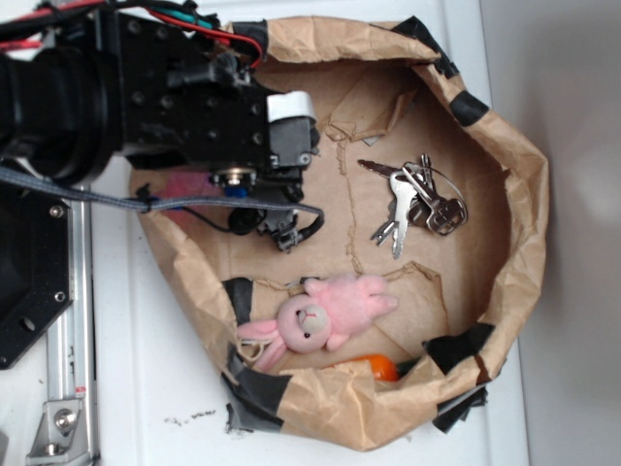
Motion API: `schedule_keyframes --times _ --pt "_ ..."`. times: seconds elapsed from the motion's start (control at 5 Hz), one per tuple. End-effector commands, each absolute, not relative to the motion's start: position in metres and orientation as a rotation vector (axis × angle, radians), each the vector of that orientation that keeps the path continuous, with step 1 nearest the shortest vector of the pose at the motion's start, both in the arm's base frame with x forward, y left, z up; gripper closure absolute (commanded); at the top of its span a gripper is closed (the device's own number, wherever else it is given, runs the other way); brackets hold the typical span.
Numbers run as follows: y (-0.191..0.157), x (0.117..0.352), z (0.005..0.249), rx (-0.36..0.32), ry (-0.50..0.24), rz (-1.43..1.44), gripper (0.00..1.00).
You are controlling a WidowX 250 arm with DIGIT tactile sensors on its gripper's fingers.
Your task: Grab the blue sponge.
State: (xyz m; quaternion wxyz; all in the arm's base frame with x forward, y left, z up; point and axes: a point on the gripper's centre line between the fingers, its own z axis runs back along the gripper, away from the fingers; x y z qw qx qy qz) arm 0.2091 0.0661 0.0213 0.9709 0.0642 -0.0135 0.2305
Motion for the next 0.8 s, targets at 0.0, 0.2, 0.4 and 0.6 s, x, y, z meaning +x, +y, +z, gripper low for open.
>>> schedule_keyframes --times 0.0,0.2,0.4,0.6 --pt "0.028 0.263 0.129 0.093 -0.218 0.126 1.00" --pt "0.013 0.273 0.150 0.107 -0.177 0.009 1.00" --pt "0.009 0.273 0.148 0.096 -0.135 -0.042 1.00" --pt "0.010 0.271 0.145 0.098 -0.123 -0.016 1.00"
